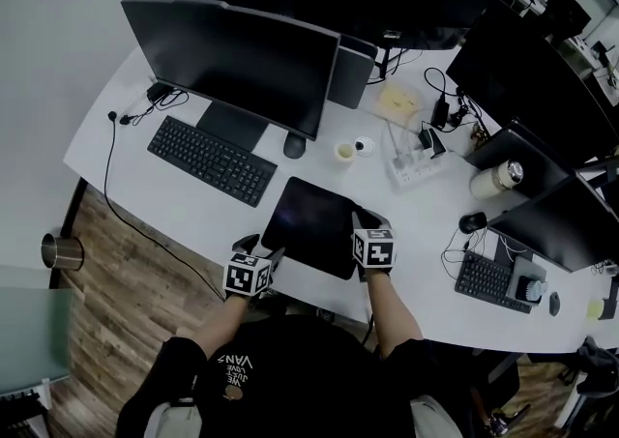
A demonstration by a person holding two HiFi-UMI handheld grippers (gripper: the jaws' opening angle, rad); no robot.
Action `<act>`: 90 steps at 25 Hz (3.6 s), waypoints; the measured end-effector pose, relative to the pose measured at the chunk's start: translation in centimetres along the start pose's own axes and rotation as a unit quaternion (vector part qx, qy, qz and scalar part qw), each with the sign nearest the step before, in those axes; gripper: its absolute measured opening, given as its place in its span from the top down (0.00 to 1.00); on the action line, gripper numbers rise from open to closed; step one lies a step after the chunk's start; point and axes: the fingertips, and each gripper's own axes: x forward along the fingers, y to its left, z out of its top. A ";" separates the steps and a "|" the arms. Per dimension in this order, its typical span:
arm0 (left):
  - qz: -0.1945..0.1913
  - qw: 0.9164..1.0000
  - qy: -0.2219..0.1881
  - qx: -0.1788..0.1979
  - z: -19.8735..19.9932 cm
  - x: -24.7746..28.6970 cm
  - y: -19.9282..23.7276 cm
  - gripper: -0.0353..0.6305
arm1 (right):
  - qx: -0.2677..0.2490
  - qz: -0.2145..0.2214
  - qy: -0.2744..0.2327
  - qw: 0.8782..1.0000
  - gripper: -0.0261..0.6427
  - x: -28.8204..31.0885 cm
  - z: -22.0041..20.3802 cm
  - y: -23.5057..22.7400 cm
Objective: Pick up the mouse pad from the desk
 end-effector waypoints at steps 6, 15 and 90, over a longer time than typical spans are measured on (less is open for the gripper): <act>0.017 1.000 -0.003 -0.016 0.2 0.6 -0.1 0.52 | 0.001 0.004 -0.007 1.000 0.86 -0.8 -0.1 0.5; 0.044 0.999 0.005 -0.021 0.3 0.9 0.2 0.53 | 0.001 0.009 -0.009 1.000 0.86 -1.0 -0.2 0.7; 0.072 0.945 -0.312 -0.067 0.1 -18.0 -12.2 0.87 | -0.039 0.175 -0.188 0.966 0.89 -22.6 2.6 5.0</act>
